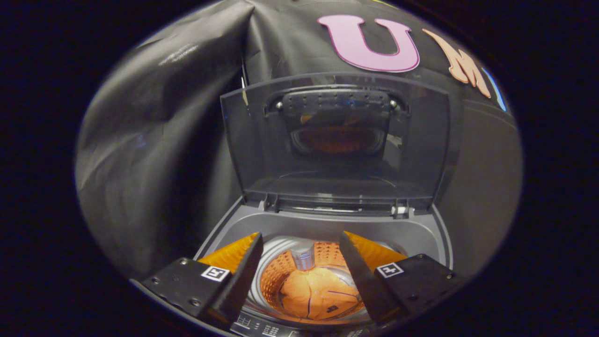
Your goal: Put the clothes into the washing machine and then close the washing machine lid.
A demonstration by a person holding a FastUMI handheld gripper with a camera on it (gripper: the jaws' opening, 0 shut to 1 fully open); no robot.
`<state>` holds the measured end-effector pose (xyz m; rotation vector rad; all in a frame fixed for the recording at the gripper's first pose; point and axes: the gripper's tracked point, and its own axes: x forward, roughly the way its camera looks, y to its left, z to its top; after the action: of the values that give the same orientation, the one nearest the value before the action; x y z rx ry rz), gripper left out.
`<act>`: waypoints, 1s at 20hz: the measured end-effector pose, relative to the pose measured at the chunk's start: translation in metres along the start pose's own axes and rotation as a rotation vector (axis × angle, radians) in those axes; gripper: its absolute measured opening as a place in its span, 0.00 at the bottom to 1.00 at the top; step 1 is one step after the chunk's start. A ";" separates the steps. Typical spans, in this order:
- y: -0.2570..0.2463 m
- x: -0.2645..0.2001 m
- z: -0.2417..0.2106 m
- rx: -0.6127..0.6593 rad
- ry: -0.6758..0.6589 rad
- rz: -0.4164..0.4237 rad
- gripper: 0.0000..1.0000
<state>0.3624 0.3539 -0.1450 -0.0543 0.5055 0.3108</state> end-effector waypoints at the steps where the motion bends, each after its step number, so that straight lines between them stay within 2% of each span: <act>1: -0.003 -0.004 0.007 -0.003 -0.012 -0.008 0.98; 4: -0.007 -0.011 0.028 0.000 -0.030 -0.031 0.98; 10: -0.013 -0.037 0.115 0.018 -0.172 -0.062 0.98; 15: -0.011 -0.045 0.177 0.083 -0.283 -0.065 0.97; 17: -0.005 -0.051 0.206 0.108 -0.377 -0.048 0.97; 20: -0.014 -0.055 0.236 0.115 -0.480 -0.081 0.97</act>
<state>0.4311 0.3552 0.0878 0.1100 0.0439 0.2046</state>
